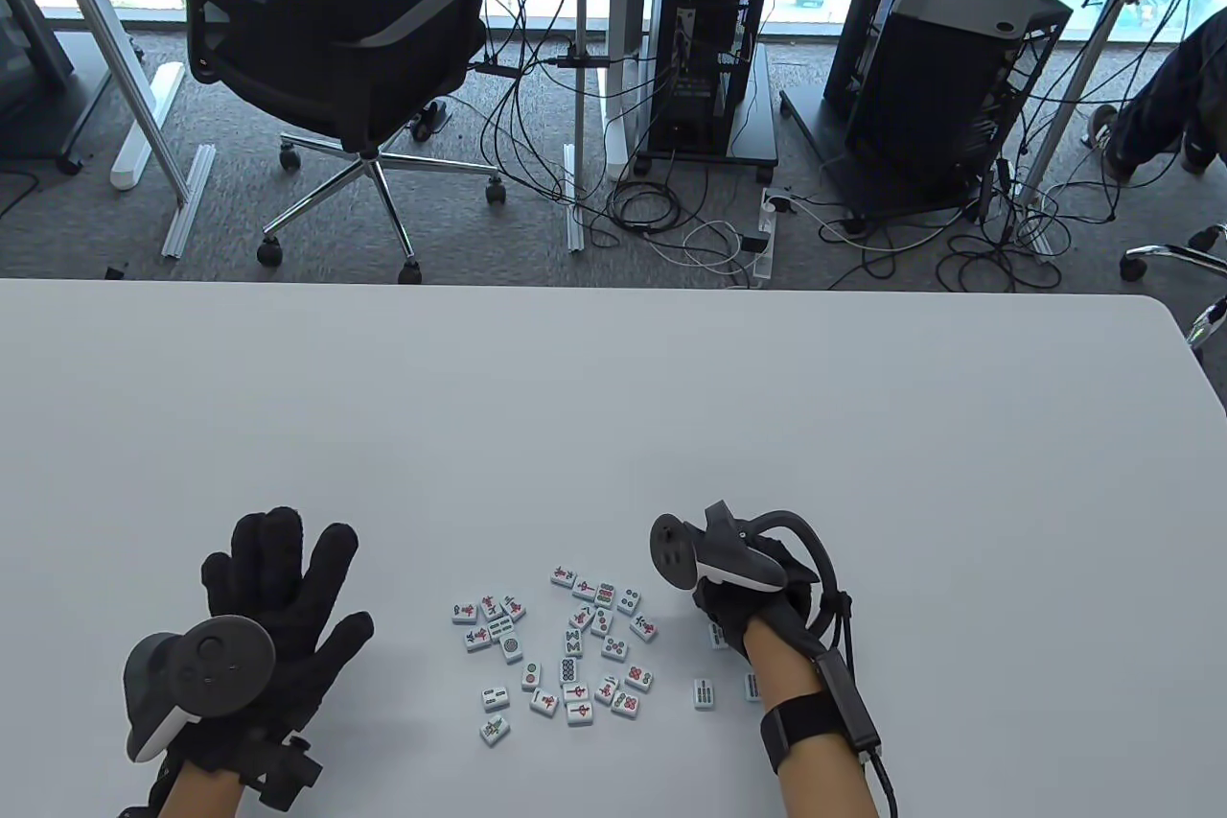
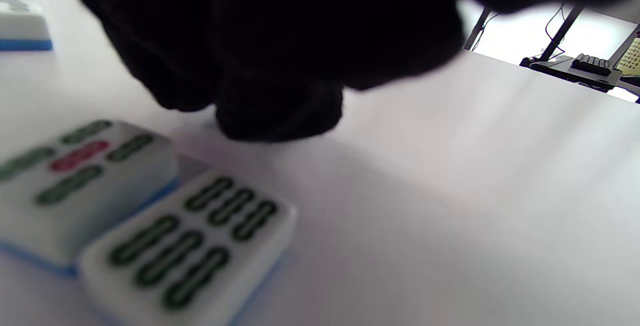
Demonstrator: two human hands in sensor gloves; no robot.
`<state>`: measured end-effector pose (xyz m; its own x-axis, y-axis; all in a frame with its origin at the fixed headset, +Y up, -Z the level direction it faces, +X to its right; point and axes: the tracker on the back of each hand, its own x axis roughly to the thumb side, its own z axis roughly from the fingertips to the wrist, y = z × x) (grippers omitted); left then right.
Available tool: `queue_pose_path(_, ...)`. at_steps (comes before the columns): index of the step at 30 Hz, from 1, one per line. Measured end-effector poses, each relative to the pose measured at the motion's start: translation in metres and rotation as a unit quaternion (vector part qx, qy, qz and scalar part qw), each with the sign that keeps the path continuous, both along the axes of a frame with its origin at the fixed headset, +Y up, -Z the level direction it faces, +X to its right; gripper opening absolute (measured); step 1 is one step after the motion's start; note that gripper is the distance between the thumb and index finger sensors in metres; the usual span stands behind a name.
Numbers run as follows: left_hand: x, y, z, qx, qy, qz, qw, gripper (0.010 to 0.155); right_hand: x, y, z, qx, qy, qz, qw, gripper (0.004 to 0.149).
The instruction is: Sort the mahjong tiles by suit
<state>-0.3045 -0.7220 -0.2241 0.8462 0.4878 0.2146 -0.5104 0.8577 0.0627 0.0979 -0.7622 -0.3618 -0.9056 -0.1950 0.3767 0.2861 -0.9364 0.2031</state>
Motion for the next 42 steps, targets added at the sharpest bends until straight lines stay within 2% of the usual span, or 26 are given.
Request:
queue_pose_path(5,0.000,0.000,0.000,-0.001,0.001,0.002,1.000,0.076,-0.001,-0.002,0.000,-0.008,-0.009,0.018,1.000,0.055)
queue_pose_path(7,0.000,0.000,0.000,-0.001,0.000,0.002,1.000,0.076,-0.003,0.003,0.003,-0.012,-0.019,0.034,0.999,0.060)
queue_pose_path(9,0.001,0.000,0.000,-0.001,-0.001,0.001,1.000,0.076,-0.010,0.011,0.008,0.012,-0.011,0.036,0.999,0.064)
queue_pose_path(13,0.001,0.000,-0.001,0.000,-0.001,0.000,1.000,0.076,-0.041,0.033,0.030,0.058,0.038,-0.003,0.998,0.061)
queue_pose_path(17,0.001,0.000,0.000,0.000,-0.002,0.000,1.000,0.076,-0.086,0.041,0.059,0.054,0.095,-0.044,0.993,0.059)
queue_pose_path(20,0.001,0.001,0.000,0.001,-0.002,0.000,1.000,0.076,-0.119,0.037,0.080,0.035,0.134,-0.055,0.989,0.055)
queue_pose_path(24,0.002,0.001,0.000,0.002,-0.004,0.001,1.000,0.076,-0.160,0.025,0.102,0.039,0.164,-0.036,0.985,0.049)
queue_pose_path(30,0.001,0.002,0.001,0.005,-0.005,0.004,1.000,0.076,-0.190,0.011,0.117,0.093,0.189,0.026,0.977,0.046)
queue_pose_path(34,0.001,0.002,0.001,0.007,-0.004,0.007,1.000,0.076,-0.202,0.007,0.119,0.104,0.194,0.005,0.975,0.045)
queue_pose_path(38,0.000,0.002,0.001,0.008,-0.001,0.008,1.000,0.076,-0.206,0.008,0.119,0.053,0.168,-0.031,0.984,0.048)
queue_pose_path(42,-0.002,0.002,0.001,0.008,0.002,0.013,1.000,0.076,-0.208,0.005,0.117,-0.002,0.129,-0.028,0.991,0.053)
